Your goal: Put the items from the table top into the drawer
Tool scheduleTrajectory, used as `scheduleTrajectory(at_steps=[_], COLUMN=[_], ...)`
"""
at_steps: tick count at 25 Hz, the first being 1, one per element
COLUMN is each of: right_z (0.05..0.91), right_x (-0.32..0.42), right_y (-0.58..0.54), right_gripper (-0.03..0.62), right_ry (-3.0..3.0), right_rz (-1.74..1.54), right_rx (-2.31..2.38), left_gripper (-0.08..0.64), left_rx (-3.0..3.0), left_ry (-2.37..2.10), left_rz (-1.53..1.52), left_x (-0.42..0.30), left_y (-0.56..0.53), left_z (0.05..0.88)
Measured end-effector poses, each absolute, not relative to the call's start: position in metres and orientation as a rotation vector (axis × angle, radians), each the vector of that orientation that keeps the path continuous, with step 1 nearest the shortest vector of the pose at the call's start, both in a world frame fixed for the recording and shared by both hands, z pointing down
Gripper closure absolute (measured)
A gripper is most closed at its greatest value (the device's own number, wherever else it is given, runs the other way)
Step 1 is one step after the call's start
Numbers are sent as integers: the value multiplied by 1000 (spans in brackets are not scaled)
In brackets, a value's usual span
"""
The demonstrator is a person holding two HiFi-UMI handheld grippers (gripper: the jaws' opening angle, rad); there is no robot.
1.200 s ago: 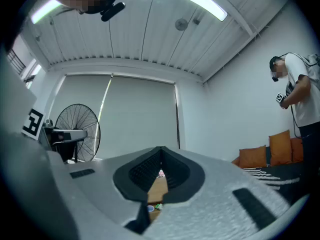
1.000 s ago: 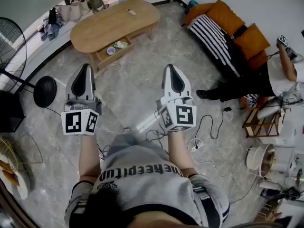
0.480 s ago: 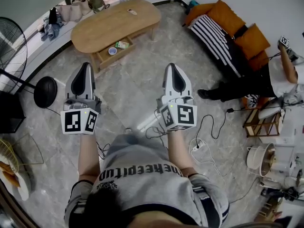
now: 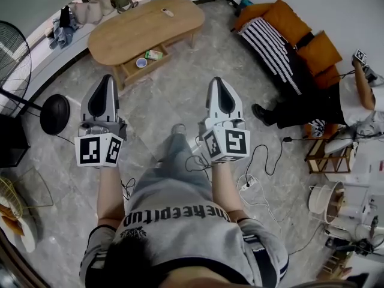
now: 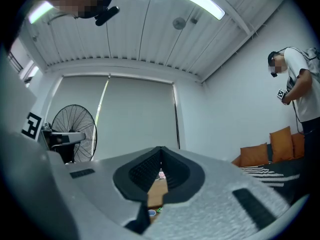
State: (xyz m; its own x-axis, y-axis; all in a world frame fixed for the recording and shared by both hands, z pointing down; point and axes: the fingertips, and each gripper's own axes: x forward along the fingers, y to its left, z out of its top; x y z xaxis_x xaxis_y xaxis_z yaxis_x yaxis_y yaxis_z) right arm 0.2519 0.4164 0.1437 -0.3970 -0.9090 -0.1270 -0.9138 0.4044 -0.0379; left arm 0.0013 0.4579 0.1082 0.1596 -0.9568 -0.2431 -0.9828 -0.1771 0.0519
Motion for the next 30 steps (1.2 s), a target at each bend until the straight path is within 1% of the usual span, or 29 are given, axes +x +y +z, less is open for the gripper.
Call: scheduleTrajectory(at_steps=[7,18,25,30], right_z=[154,136,136,145], right_x=[246,243,248,253], right_y=[354,191,111,65], right_gripper=[589,589,589,589], right_ry=[2542,2598,2633,2648], right_rz=[58,106,125,61], right_rx=[-1615,-1543,-1477,-1440], left_gripper=[546,547,548,548], left_rx=[-2274,-2178,-2136,-2130], left_ry=[1936,2023,2063,2063], left_rz=[335,327,322,332], left_x=[-1,-9,0,13], left_y=[402,261,186,144], left_z=[112,100,101,102])
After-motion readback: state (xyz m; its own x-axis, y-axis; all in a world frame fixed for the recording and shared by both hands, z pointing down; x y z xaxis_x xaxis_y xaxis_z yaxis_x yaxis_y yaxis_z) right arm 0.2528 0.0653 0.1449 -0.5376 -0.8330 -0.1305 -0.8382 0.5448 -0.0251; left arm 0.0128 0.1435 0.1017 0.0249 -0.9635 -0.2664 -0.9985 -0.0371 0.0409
